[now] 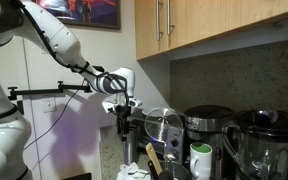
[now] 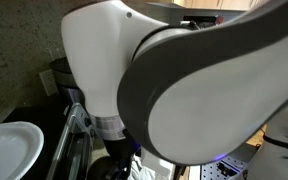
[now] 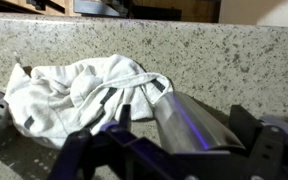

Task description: Put the flask on the plate on the microwave and open the microwave

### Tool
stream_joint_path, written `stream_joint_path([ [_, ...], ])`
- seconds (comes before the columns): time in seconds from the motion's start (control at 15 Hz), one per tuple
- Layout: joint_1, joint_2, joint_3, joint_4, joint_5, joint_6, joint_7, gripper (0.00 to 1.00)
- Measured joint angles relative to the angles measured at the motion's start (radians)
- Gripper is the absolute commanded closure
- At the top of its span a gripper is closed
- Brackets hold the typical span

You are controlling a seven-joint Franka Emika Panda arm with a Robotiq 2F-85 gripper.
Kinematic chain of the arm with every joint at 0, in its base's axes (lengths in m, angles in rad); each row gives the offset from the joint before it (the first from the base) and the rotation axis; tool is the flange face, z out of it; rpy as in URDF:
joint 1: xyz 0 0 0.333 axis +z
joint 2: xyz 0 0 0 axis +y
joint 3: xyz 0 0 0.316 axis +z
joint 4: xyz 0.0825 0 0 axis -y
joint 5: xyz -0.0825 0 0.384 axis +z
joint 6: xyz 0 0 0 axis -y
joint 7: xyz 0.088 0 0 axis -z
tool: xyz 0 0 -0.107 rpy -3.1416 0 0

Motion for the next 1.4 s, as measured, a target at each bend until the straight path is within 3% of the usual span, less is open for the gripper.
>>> stream_joint_path([
  [0.8, 0.011, -0.090, -0.029, 0.035, 0.037, -0.007, 0.008, 0.00],
  [1.4, -0.013, -0.021, -0.025, 0.033, -0.107, 0.068, 0.072, 0.00],
])
